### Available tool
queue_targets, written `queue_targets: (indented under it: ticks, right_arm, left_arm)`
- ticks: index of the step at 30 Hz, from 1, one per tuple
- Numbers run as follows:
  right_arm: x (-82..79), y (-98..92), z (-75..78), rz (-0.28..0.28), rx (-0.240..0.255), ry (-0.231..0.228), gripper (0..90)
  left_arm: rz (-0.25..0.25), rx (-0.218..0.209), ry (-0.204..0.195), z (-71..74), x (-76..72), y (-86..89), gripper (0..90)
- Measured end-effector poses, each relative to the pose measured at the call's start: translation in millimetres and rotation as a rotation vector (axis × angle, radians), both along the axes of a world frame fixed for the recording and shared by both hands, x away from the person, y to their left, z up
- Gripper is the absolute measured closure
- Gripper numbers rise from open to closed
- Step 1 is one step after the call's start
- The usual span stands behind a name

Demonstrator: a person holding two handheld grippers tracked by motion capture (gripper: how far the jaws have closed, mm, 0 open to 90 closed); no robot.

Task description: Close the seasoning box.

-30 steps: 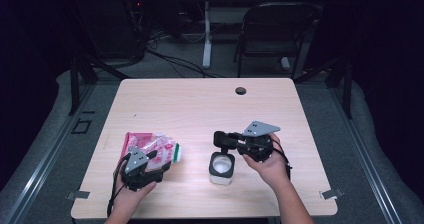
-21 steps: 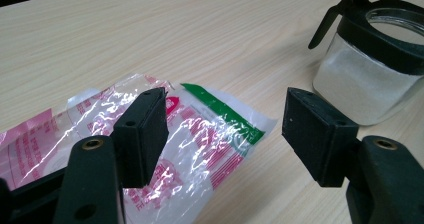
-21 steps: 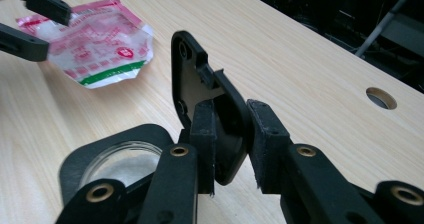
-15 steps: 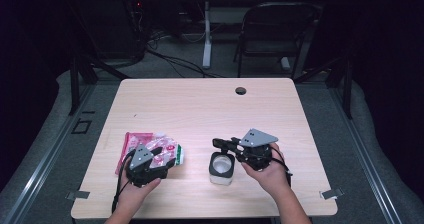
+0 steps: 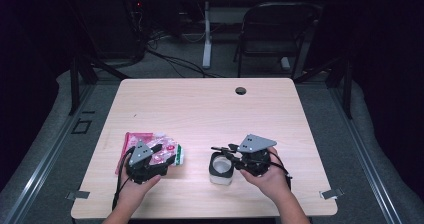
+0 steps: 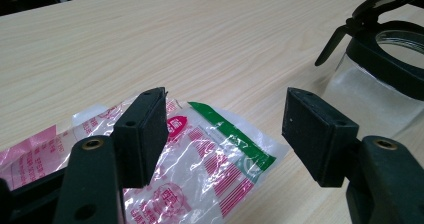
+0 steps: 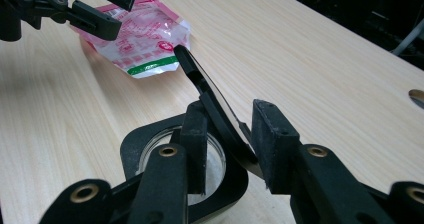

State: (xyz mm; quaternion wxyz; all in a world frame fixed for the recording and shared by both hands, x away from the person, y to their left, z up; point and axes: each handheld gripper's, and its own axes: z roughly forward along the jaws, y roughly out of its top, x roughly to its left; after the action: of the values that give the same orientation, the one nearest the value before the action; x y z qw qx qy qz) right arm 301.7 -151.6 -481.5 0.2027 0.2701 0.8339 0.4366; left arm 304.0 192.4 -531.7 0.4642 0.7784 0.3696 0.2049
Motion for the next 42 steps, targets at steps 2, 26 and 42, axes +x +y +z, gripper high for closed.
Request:
queue_targets:
  ticks: [2,26,42]
  right_arm:
    - [0.8,-0.6,-1.6,0.007,0.009,0.019,67.0]
    - [-0.7,0.3,-7.4,0.067,0.012,0.065,54.2]
    - [-0.4,0.1,-7.5,0.076,0.011,0.074,52.8]
  left_arm:
    - [-0.001,0.001,-0.003,0.3,0.2,0.6,34.7]
    - [0.0,0.015,0.018,-2.2,3.6,-2.0,34.7]
    - [0.001,0.016,0.016,-2.0,3.1,-1.8,34.7]
